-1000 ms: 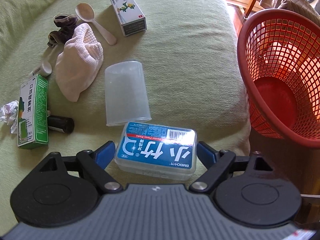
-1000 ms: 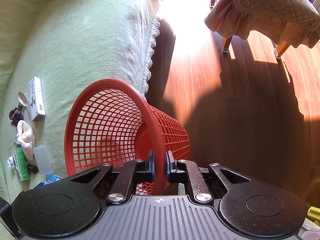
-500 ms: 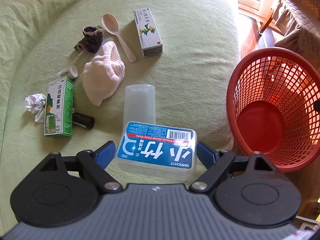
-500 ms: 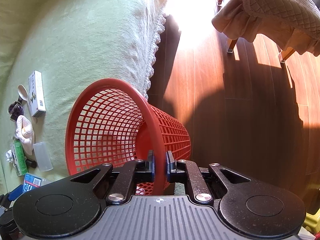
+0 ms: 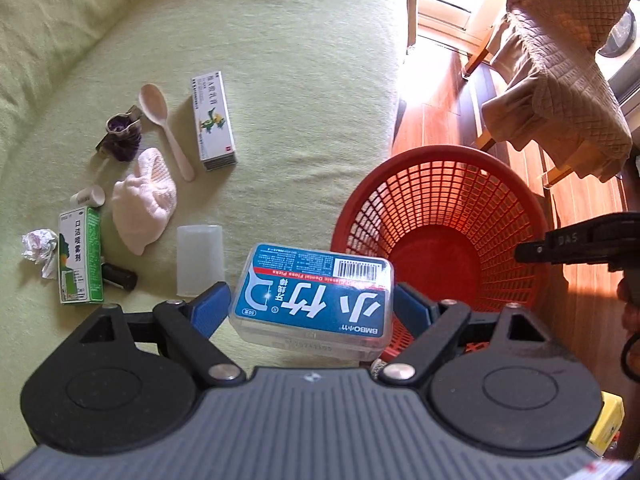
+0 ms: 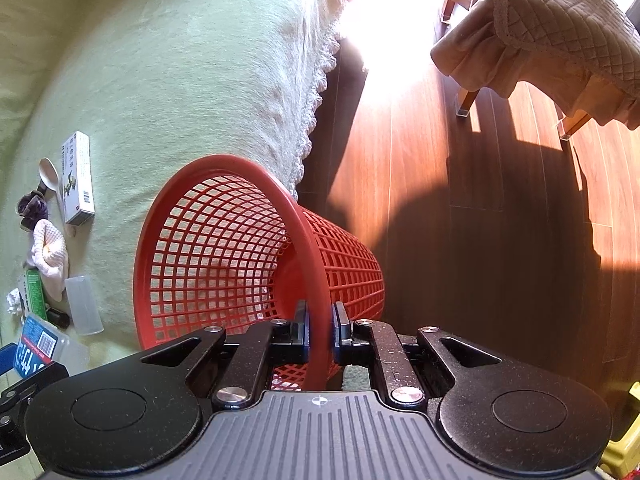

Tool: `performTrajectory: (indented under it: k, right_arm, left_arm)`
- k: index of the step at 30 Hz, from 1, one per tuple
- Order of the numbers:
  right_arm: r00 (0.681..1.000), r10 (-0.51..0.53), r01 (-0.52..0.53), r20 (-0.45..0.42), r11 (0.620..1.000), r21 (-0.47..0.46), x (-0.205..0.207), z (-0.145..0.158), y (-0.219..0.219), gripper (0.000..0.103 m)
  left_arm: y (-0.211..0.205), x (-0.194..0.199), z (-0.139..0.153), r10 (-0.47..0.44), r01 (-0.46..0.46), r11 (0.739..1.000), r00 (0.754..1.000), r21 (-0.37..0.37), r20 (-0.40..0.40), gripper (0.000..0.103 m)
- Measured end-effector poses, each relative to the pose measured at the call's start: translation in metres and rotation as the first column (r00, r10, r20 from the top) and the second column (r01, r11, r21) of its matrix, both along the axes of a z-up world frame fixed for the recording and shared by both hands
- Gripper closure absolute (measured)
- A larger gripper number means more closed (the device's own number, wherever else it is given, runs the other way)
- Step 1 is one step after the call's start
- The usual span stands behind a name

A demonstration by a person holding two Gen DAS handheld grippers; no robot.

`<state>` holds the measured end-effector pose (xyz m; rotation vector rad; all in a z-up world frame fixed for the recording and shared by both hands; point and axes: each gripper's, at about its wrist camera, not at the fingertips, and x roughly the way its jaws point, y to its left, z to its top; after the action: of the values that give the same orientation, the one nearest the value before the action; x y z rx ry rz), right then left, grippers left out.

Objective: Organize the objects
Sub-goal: 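Carry the box into the red basket and open the left tool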

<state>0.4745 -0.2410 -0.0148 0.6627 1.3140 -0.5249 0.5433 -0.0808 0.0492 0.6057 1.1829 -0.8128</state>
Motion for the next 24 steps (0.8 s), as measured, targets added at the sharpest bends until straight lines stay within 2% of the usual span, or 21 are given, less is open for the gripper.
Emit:
performTrajectory:
  k: [11,24]
  right_arm:
    - [1.0,0.018,-0.018,0.014,1.0,-0.005,0.0,0.0,0.003,0.096]
    - [0.999,0.025,-0.025,0.029,1.0,0.002,-0.004,-0.003,0.002,0.096]
  left_arm:
    - [-0.046,-0.02,0.008,-0.047,0.047,0.999,0.998,-0.009,-0.052,0.018]
    - [-0.069,-0.034,0.001,-0.063,0.064,0.998,0.994,0.001,-0.09,0.017]
